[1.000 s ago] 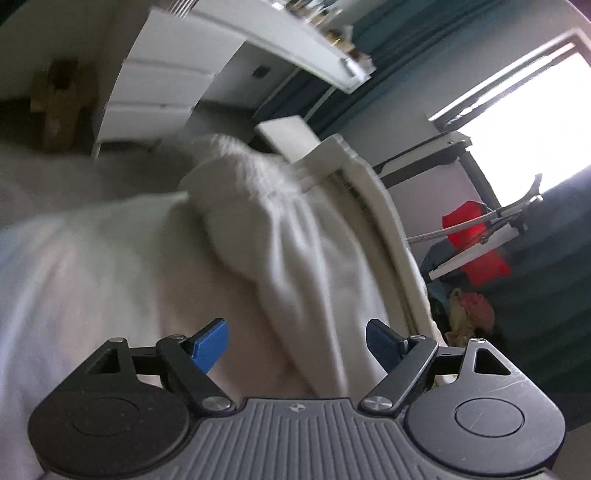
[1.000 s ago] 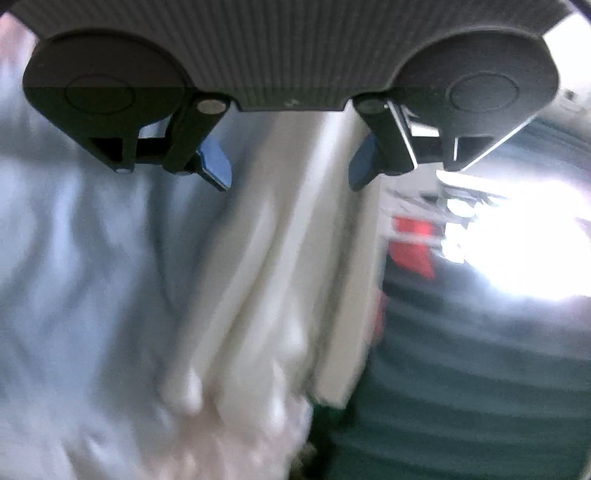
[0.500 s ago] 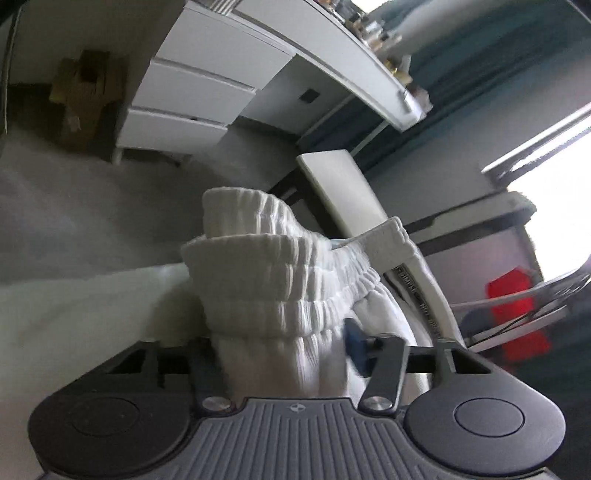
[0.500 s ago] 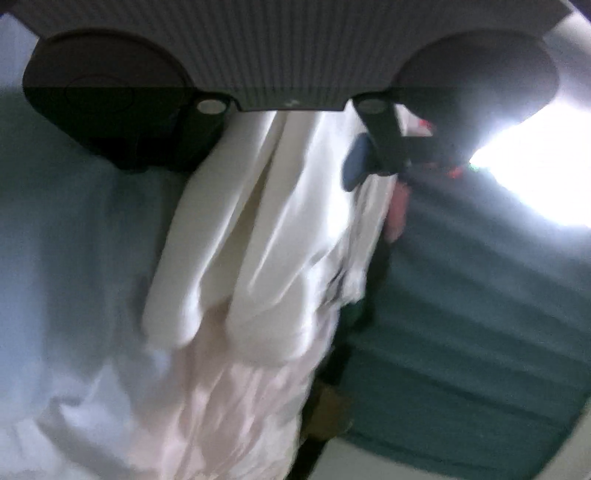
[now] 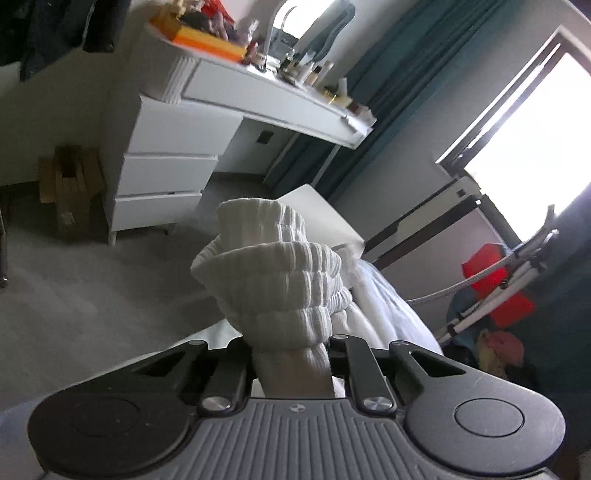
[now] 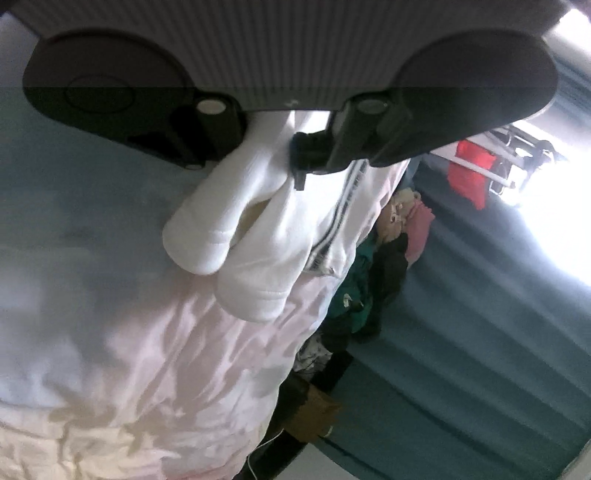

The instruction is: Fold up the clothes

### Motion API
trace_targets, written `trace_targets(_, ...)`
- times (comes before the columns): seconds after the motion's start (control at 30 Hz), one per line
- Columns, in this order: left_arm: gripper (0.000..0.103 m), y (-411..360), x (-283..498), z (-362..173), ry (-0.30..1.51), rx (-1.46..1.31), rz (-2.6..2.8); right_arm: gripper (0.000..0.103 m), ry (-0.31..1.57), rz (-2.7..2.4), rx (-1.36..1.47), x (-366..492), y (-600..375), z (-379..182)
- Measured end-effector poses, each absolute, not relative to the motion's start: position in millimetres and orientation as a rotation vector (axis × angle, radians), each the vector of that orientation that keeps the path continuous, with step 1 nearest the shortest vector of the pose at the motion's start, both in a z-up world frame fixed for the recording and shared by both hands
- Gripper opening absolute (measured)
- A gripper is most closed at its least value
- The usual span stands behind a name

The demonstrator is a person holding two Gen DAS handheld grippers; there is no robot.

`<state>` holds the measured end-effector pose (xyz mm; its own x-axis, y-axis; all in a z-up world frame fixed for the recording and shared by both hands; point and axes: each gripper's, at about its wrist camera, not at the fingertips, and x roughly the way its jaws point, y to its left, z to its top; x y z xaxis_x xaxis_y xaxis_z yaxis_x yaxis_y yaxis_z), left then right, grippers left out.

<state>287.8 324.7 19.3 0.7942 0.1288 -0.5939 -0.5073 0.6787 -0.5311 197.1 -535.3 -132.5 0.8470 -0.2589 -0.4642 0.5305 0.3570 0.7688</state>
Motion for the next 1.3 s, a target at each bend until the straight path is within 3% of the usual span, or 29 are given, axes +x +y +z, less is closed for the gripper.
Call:
trace_targets(0.2,0.014,347.6,178.0,38.1,0.591,-0.735,0.342,0.008,0.320,-0.491,1.015,129.3,-532.5,-130.0)
trace_targets(0.37,0.014,372.6,101.7,-0.9,0.682,-0.785,0.374,0.008,0.395,-0.543,1.093,83.4,-541.1,-134.6)
trace_targets(0.6,0.017,386.6,59.5,-62.6,0.727,-0.806,0.376,0.013,0.503,-0.581,1.214,61.7,-548.0,-158.9)
trace_targets(0.67,0.022,384.5,55.4,-63.9,0.736,-0.777,0.359,0.025,0.511,-0.593,1.225,56.3,-549.2,-160.2)
trace_targets(0.77,0.034,377.3,50.5,-63.2,0.777,-0.741,0.322,0.034,0.514,-0.652,1.231,44.2,-548.5,-156.2)
trace_targets(0.93,0.070,348.3,38.5,-55.5,0.840,-0.500,0.251,0.055,0.463,-0.764,1.153,23.1,-537.8,-130.5)
trace_targets(1.07,0.074,334.9,25.6,-39.5,0.831,-0.409,0.208,0.086,0.414,-0.712,1.032,25.4,-526.1,-108.8)
trace_targets(1.2,0.082,305.2,16.1,-11.3,0.742,-0.281,0.150,0.084,0.379,-0.543,1.116,34.9,-523.4,-110.4)
trace_targets(1.3,0.082,266.5,18.7,5.0,0.681,-0.224,0.031,0.086,0.380,-0.466,1.152,44.2,-523.1,-113.7)
